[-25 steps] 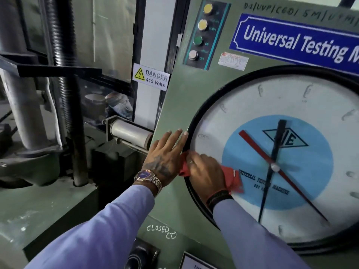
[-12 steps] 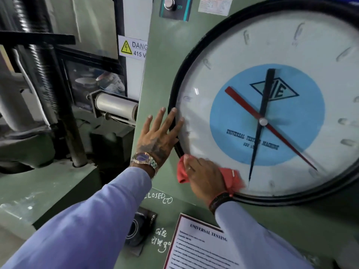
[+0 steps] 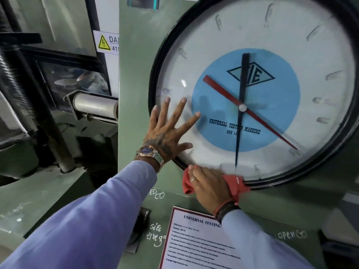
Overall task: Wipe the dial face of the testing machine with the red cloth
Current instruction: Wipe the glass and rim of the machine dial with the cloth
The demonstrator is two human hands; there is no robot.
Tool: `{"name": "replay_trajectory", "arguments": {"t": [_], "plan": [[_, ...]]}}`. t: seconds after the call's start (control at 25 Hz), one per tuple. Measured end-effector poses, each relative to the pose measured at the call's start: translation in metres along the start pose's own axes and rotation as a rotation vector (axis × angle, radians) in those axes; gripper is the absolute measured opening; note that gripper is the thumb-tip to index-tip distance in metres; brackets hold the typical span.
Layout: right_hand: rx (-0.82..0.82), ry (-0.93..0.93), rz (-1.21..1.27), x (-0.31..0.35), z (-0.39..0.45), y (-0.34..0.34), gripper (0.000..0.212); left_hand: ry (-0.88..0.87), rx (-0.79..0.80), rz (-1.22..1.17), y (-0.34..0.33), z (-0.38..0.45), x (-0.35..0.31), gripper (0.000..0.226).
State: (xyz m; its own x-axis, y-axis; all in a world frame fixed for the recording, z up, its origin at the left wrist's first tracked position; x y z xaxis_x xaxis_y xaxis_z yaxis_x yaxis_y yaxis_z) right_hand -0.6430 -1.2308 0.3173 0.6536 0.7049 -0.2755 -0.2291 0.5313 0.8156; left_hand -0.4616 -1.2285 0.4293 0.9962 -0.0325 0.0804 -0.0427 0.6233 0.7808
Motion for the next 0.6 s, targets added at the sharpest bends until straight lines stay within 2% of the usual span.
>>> {"name": "replay_trajectory", "arguments": {"t": [0.08,0.2,0.32,0.44,0.52,0.6], "plan": [[-0.050,0.035,0.005,0.013,0.008,-0.004,0.048,0.018,0.001,0.014,-0.007,0.017,-0.015,0.119],[-0.055,0.099,-0.046,-0.015,-0.022,0.001,0.044,0.056,0.022,-0.006,-0.020,0.025,-0.029,0.131],[-0.047,0.000,-0.073,-0.029,-0.048,0.010,0.037,0.067,-0.020,-0.040,-0.024,0.025,-0.038,0.137],[0.015,-0.002,-0.047,-0.013,-0.041,0.003,0.028,-0.085,-0.153,-0.033,-0.016,0.043,-0.084,0.139],[0.007,0.067,-0.123,-0.038,-0.061,0.014,0.029,-0.104,-0.216,-0.066,-0.009,0.053,-0.108,0.135],[-0.005,0.030,-0.210,-0.076,-0.089,0.033,0.033,-0.095,-0.237,-0.077,-0.010,0.057,-0.116,0.132]]}}
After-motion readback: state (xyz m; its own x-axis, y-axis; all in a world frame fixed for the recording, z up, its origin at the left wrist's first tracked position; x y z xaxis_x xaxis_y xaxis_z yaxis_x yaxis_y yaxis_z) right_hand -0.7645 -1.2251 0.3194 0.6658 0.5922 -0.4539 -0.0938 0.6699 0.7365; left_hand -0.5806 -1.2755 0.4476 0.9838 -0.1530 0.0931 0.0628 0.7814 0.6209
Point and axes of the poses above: each hand's wrist, its own z-axis towards the middle knuckle, its own y-axis out of the back of the hand, x = y × z, the point moved 4 cm from there along z, towards the middle knuckle, and after that the axes turned 4 degrees about -x, right-handed, at the moved point
